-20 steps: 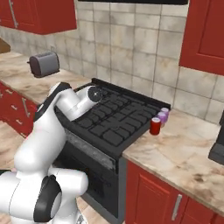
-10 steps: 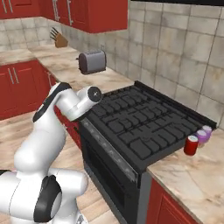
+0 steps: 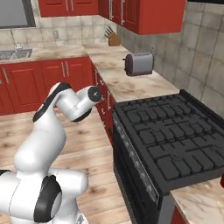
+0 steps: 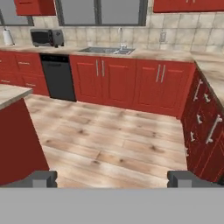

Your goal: Four empty soda cans are scattered around the kitchen. Gather all the cans and cluster them next to the stove for recycling.

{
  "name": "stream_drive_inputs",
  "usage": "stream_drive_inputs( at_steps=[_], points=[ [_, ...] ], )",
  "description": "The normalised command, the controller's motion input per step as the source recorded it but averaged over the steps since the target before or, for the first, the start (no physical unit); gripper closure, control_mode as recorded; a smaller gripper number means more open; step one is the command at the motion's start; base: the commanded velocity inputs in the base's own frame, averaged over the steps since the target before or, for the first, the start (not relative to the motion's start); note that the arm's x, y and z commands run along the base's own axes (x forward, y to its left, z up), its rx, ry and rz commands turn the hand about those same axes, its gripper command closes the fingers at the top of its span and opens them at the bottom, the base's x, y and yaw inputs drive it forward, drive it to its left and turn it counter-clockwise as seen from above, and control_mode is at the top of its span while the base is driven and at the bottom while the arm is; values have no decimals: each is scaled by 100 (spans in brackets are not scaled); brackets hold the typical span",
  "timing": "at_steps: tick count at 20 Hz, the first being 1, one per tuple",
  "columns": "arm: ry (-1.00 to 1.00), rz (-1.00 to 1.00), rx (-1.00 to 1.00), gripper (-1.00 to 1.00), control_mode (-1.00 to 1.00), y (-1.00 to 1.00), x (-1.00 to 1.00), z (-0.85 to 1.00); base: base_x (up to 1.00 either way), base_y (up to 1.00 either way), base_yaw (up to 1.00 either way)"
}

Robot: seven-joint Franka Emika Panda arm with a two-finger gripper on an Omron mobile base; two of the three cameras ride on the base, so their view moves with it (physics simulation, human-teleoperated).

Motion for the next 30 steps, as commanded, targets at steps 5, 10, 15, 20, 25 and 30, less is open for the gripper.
stream_drive_inputs(
  at_steps=[5, 10, 15, 20, 25, 30],
  points=[
    [0, 0, 0, -100, 100, 0, 0, 0, 0, 0, 50],
    [0, 0, 0, -100, 100, 0, 0, 0, -6, -2, 50],
    [0, 0, 0, -100, 100, 0, 0, 0, -11, -4, 49],
    [0, 0, 0, -100, 100, 0, 0, 0, -17, -7, 47],
    [0, 0, 0, -100, 100, 0, 0, 0, -20, -11, 45],
    [0, 0, 0, -100, 100, 0, 0, 0, -45, -23, 26]
  ],
)
